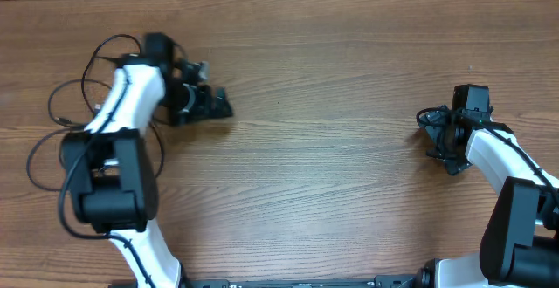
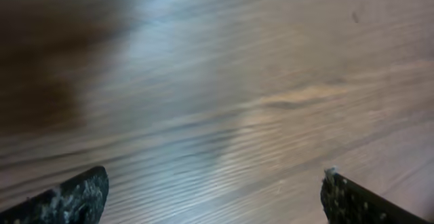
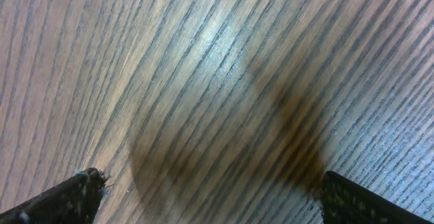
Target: Untangle cables
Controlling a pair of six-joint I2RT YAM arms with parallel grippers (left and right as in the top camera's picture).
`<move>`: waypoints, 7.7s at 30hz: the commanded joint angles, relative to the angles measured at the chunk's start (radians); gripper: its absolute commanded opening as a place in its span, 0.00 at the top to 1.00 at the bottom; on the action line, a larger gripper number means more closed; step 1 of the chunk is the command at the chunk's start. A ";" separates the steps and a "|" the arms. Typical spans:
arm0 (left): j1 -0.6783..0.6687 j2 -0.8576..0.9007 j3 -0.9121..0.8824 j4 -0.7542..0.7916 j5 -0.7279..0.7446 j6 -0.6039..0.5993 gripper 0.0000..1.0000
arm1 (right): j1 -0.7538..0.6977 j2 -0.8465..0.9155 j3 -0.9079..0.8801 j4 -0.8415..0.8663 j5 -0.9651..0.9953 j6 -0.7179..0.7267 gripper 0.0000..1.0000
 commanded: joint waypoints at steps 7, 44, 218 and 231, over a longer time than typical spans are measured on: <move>-0.290 0.011 -0.170 0.239 -0.016 -0.143 0.00 | -0.002 -0.018 -0.002 0.003 0.007 -0.007 0.00; -0.600 -0.071 -0.189 0.307 -0.659 -0.513 0.00 | -0.002 -0.018 -0.002 0.003 0.006 -0.008 0.00; -0.093 -2.008 -1.461 0.875 -0.437 -0.071 0.00 | -0.002 -0.018 -0.002 0.003 0.007 -0.007 0.00; -0.093 -2.008 -1.461 0.874 -0.437 -0.071 0.00 | -0.002 -0.018 -0.002 0.003 0.007 -0.007 0.00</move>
